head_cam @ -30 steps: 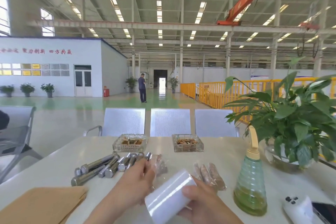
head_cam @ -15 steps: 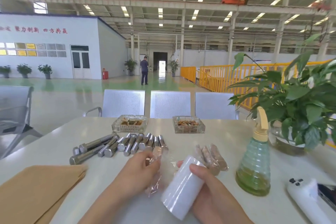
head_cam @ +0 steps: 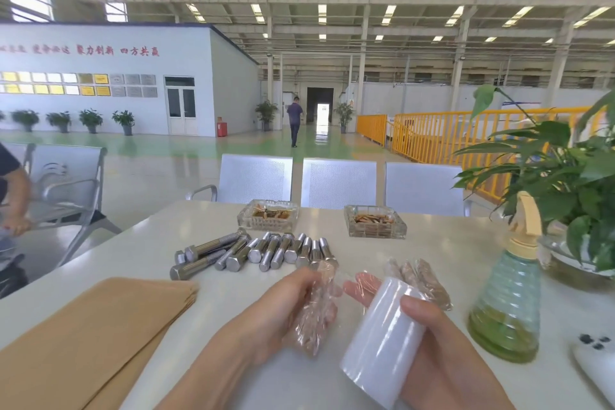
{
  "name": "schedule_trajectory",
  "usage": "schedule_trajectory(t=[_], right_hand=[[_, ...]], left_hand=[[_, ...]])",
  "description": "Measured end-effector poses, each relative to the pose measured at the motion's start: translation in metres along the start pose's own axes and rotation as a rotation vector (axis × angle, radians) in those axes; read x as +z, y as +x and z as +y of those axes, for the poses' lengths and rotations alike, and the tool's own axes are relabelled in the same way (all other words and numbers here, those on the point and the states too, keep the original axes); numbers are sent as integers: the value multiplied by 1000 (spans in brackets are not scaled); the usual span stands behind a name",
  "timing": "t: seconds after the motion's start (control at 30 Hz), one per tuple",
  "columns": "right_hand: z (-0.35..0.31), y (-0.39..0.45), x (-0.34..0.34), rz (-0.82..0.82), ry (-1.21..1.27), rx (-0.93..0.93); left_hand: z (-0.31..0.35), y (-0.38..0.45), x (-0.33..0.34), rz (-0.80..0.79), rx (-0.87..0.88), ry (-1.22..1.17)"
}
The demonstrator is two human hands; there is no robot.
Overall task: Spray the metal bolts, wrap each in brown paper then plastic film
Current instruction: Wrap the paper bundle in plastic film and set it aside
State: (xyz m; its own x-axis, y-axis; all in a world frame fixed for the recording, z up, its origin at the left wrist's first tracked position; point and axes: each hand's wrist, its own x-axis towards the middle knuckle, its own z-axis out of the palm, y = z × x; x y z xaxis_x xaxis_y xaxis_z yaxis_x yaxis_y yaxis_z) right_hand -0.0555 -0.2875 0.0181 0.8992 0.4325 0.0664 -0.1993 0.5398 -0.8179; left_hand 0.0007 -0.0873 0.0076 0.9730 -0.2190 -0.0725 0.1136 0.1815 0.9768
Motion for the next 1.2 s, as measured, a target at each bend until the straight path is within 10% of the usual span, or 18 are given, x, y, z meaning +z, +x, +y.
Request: schedule_trajectory(t=[0.43, 0.9, 1.2], right_hand=[[5, -1, 7, 48, 156, -59], [21, 9, -1, 70, 120, 7], [17, 5, -12, 137, 98, -36]], left_hand=[[-6, -14, -2, -88, 196, 106], [-14, 2, 7, 68, -9, 253], [-11, -12, -5, -220, 114, 171]])
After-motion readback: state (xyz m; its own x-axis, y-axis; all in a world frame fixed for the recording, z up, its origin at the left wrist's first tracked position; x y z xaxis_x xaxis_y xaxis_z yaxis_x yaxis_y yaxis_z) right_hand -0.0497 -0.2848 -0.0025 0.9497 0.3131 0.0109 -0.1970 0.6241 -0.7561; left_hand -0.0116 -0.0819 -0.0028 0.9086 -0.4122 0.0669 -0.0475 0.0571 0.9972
